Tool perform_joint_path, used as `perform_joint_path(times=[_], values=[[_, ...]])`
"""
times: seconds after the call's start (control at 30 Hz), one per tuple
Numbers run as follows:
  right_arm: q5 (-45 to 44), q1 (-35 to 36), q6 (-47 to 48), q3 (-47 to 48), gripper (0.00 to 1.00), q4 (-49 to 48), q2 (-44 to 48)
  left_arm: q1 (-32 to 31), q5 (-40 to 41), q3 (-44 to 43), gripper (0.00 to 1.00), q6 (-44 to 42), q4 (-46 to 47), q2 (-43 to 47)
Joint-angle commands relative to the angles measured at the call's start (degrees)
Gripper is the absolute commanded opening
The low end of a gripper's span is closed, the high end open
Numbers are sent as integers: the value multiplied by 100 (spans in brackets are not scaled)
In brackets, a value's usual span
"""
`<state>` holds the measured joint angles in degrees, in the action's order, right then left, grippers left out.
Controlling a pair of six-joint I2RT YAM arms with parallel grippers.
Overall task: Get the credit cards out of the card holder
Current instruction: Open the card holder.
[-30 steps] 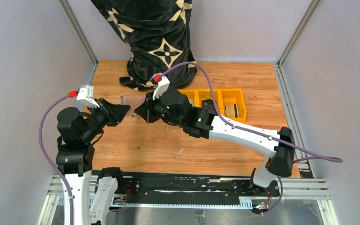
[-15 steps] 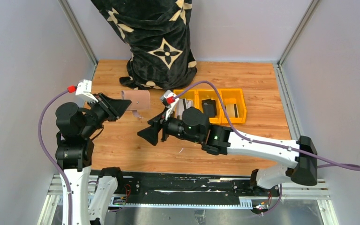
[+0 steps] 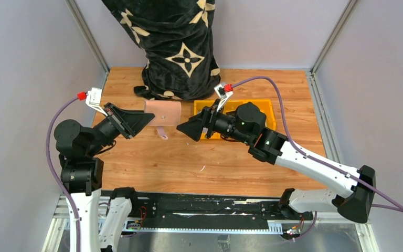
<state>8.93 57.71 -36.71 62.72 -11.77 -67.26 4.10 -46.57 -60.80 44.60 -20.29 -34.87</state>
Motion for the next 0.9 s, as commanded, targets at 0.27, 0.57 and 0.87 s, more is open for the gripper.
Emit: perform_joint_path(times=[0.27, 0.57, 0.87], values=[[2014, -266, -1365, 428, 83, -1557, -850, 12, -1132, 1, 0, 428, 558, 254], [3104, -463, -2192, 447, 68, -2801, -1207, 14, -1711, -39, 0, -2, 194, 259], [4849, -850, 224, 1559, 55, -215, -1240, 12, -2115, -217, 0, -899, -668, 171]])
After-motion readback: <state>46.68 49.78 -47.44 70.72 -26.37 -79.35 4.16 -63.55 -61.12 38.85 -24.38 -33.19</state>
